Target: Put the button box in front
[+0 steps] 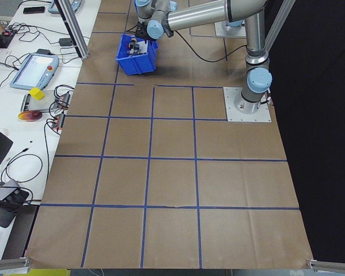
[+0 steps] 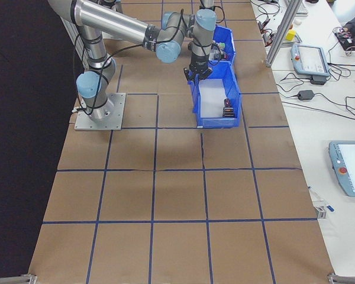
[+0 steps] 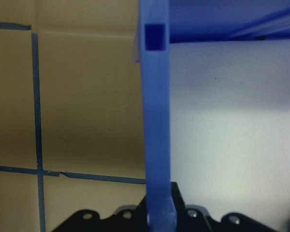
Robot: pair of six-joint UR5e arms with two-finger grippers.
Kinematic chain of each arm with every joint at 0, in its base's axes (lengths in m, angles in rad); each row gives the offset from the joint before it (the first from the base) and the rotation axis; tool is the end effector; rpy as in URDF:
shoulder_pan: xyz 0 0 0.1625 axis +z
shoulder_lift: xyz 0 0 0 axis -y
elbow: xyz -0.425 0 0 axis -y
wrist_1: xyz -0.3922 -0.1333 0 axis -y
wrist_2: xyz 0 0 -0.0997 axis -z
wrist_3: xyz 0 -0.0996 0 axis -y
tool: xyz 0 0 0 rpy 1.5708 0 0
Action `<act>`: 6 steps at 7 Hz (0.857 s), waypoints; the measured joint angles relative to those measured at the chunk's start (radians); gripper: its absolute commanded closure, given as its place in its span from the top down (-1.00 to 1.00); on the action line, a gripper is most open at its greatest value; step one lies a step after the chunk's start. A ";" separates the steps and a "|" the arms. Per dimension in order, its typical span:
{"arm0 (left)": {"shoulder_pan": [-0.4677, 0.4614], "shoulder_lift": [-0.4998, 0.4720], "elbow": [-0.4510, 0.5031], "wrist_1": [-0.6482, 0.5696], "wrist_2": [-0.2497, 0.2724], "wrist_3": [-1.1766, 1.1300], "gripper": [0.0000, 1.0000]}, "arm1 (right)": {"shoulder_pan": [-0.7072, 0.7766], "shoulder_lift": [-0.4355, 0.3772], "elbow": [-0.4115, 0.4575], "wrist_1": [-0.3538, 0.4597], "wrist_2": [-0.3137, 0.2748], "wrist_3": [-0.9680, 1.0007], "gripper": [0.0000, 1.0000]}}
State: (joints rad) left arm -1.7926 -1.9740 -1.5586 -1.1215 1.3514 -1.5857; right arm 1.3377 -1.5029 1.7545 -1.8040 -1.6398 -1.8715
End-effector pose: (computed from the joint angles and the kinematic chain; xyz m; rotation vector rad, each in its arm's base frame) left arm -0.2908 -0.5849 0.3127 1.8542 -2.2989 -0.2023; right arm 0.0060 -0.5220 0.3877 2.2813 -2.1307 -0.1078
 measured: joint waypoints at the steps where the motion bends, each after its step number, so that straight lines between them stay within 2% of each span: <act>1: 0.000 0.009 0.003 0.000 0.011 0.002 0.62 | 0.000 0.000 0.000 0.000 0.000 0.000 -0.88; 4: 0.007 0.096 0.024 -0.058 0.074 0.113 0.63 | 0.002 -0.002 0.005 0.001 -0.001 0.011 -0.87; 6: 0.030 0.148 0.087 -0.210 0.095 0.319 0.71 | 0.005 -0.040 0.050 0.001 0.001 0.036 -0.87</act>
State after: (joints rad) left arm -1.7628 -1.8258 -1.4711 -1.3316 1.4467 -1.2670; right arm 1.3425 -1.5427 1.8047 -1.8027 -1.6393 -1.8357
